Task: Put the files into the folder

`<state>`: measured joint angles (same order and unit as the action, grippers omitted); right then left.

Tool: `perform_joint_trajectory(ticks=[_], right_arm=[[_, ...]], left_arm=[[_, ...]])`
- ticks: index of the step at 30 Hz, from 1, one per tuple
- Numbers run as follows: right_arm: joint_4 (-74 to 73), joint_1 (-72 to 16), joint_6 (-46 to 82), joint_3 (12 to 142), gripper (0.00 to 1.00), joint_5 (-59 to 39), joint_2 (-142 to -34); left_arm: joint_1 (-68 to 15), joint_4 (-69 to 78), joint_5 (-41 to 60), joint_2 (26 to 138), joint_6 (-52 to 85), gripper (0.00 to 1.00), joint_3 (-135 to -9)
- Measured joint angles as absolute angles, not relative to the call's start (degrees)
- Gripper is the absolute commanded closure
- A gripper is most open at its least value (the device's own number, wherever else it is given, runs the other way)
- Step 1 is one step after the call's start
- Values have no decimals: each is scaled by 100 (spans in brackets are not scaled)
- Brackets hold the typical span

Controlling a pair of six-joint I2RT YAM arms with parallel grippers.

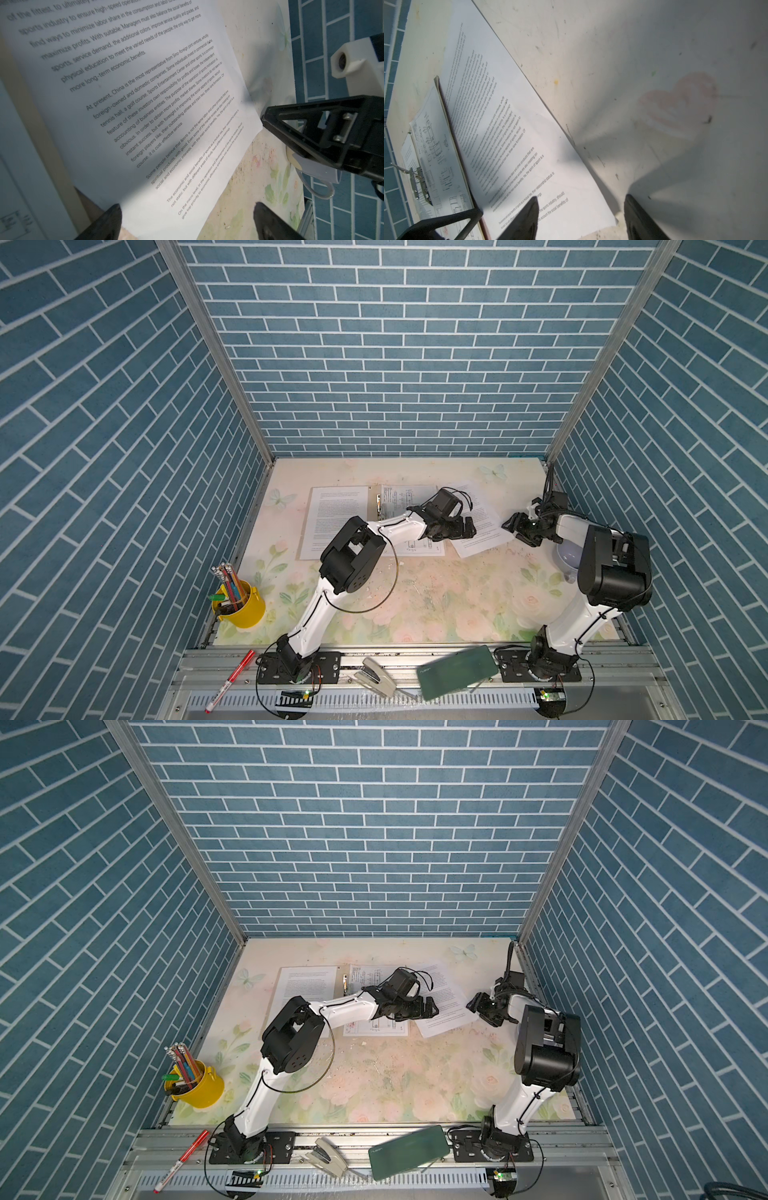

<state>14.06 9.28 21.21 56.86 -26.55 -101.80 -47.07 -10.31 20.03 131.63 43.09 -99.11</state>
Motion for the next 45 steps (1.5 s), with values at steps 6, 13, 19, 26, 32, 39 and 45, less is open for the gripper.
perform_joint_trajectory(ticks=[6,13,19,26,32,39,45], right_arm=[[1308,978,2126,5688,39,-2950,-10265],[1240,1039,2163,5688,45,-3280,-10353],[1238,1135,2265,5684,52,-3531,-10425],[1240,1197,2272,5686,53,-3695,-10484],[1219,1212,2314,5686,66,-3789,-10558],[1238,1212,2390,5686,96,-3765,-10667],[1483,1212,2410,5684,100,-3553,-10560]], left_arm=[[-4707,-1094,2062,13299,4263,0,-10130],[-4709,-1142,2064,13301,4200,0,-10145],[-4711,-1177,2064,13308,4154,0,-10167],[-4711,-1175,2069,13308,4147,0,-10167],[-4711,-1170,2086,13310,4150,0,-10167],[-4711,-1157,2134,13308,4150,0,-10167],[-4711,-1094,2215,13308,4147,0,-10138]])
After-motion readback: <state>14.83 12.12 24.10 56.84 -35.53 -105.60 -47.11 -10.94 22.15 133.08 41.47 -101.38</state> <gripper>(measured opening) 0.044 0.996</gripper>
